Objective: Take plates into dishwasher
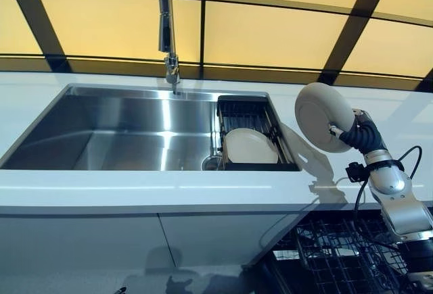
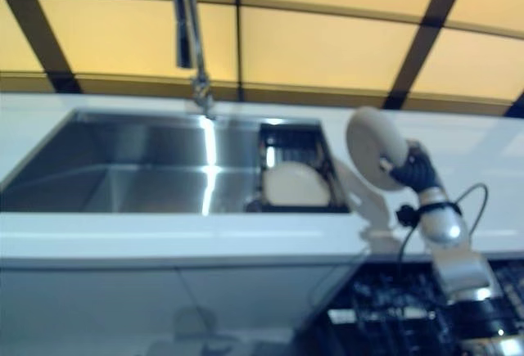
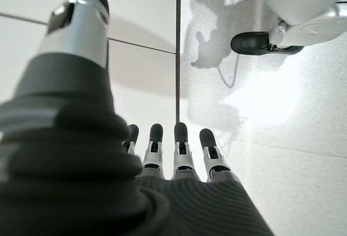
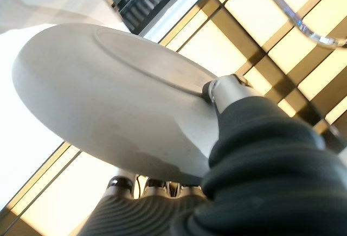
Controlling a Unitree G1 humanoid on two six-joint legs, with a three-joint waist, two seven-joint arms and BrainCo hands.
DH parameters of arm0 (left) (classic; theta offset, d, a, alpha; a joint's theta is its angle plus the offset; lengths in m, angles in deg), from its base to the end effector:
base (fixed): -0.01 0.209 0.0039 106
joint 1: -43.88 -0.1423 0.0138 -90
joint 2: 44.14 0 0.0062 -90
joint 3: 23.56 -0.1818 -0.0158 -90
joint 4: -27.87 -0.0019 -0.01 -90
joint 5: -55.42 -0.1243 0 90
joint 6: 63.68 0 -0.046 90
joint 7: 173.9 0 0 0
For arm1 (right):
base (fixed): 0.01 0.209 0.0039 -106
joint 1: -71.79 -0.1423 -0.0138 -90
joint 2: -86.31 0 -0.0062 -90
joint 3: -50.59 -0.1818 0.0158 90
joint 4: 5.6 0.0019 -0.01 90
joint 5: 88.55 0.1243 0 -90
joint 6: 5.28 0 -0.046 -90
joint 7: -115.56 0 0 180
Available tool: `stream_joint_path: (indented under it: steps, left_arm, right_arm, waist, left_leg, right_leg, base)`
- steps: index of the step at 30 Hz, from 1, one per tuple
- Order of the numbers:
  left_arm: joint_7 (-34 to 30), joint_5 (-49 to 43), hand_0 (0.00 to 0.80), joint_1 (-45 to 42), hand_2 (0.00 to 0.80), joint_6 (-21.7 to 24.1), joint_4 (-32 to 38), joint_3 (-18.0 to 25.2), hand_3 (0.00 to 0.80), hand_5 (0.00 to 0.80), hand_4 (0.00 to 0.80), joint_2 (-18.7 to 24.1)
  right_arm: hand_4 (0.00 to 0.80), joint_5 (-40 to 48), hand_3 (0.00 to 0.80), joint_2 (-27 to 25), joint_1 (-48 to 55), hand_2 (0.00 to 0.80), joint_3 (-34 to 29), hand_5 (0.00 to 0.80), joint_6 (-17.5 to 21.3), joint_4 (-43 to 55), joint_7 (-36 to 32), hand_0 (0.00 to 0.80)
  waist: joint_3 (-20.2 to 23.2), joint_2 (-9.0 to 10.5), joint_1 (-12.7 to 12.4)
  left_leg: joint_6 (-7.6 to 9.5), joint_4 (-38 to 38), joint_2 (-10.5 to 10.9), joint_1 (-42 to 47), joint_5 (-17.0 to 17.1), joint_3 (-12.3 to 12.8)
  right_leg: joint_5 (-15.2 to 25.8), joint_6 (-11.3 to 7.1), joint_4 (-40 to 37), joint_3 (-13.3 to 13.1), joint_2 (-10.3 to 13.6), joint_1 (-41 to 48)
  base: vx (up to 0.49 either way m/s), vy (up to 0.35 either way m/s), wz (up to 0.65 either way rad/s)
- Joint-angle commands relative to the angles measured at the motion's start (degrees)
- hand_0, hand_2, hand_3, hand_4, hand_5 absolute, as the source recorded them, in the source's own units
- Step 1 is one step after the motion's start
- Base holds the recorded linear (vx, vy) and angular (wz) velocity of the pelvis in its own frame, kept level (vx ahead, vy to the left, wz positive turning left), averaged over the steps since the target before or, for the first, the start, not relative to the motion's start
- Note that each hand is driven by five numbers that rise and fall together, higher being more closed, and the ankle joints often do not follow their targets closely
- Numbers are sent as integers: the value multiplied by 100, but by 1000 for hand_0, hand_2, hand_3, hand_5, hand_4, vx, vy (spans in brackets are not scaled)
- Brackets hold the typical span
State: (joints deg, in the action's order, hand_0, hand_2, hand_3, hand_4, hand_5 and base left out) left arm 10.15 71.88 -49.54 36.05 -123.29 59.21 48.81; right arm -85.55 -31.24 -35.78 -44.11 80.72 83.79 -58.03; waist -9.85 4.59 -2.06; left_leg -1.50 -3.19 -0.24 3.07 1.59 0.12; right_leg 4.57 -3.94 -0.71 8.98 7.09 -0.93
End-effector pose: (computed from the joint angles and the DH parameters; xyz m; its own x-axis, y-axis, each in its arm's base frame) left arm 0.0783 0.2480 -0.0841 0.5600 0.3041 -0.7707 -0.1702 0.9526 0.2522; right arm 0.2340 -0.2753 0.1699 0.9293 -0.1143 0.3513 0.3090 0.7616 -0.5696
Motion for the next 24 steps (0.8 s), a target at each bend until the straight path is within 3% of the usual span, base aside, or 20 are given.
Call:
stream_joint_path:
  steps: [1,24]
  left_arm:
    - [-7,-285,0,214,0,313,-234,45,0,0,0,20]
    - [39,-293,0,69,0,458,-380,244,0,0,0,59]
  right_arm:
    - [800,230,800,-333,-77,800,-428,800,407,594,149,800]
    - [800,1053,800,-437,1725,800,-1814,800,604,1163,-132,800]
  waist:
    - [201,-27,29]
    - [375,44,556]
  left_leg:
    - [213,-70,-4,13,-127,155]
    - [247,-97,-21,141,-201,540]
  right_leg:
    - [-41,-318,449,-32,213,75]
    - [2,-292,417,-406,83,13]
  base:
    - [10,2,-13]
    - [1,-4,-10]
